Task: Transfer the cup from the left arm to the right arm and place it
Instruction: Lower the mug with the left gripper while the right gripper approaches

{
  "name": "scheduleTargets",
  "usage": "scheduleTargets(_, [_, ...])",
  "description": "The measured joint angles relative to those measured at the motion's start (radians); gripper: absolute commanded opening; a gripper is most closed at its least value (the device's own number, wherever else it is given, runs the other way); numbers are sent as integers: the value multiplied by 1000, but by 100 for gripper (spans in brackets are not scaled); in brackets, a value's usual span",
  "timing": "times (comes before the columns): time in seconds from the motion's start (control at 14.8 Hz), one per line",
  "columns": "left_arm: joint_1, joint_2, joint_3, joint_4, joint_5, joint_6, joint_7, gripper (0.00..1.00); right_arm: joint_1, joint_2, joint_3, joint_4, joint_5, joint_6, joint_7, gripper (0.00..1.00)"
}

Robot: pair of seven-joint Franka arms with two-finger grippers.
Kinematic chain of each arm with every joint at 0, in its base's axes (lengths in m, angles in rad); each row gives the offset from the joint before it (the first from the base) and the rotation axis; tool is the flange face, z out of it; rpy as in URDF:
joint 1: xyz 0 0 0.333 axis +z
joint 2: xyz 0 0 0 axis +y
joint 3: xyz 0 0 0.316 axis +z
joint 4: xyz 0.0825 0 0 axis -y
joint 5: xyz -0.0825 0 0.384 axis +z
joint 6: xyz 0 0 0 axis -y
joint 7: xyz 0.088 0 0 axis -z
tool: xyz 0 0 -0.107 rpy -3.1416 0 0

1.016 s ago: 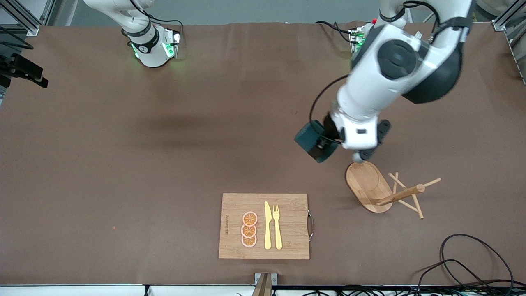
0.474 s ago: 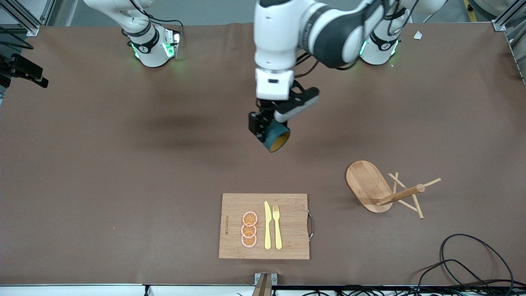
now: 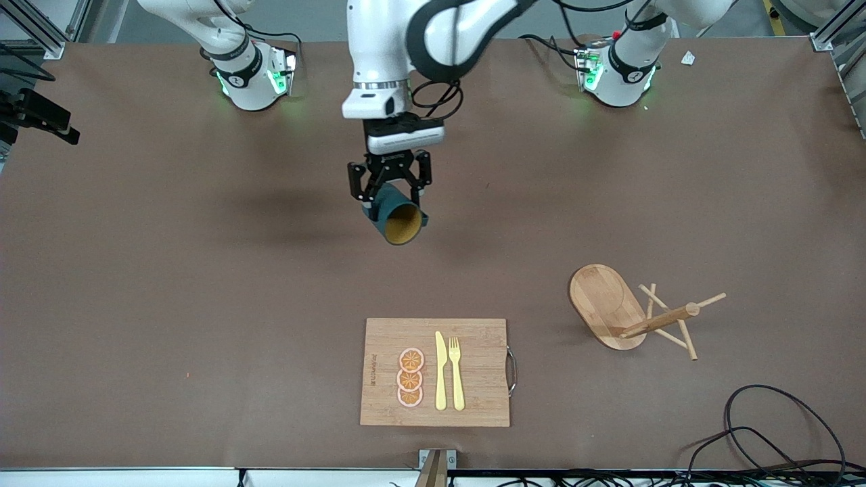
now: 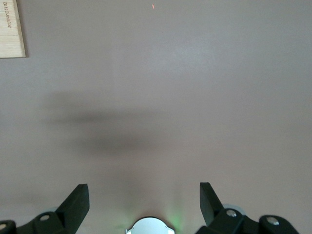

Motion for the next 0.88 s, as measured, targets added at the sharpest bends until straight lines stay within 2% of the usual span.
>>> scheduleTargets(0.34, [-125,134,3,-9,372,-41,-193,54,0,0,0,0,0,0,0,100])
scheduleTargets(0.68, [-197,283,4,-11,648,-152,-267,54,0,0,-1,0,0,0,0,100])
scheduleTargets(0.88, [-220,358,5,-12,774,-218,-339,53,0,0,-1,0,0,0,0,100])
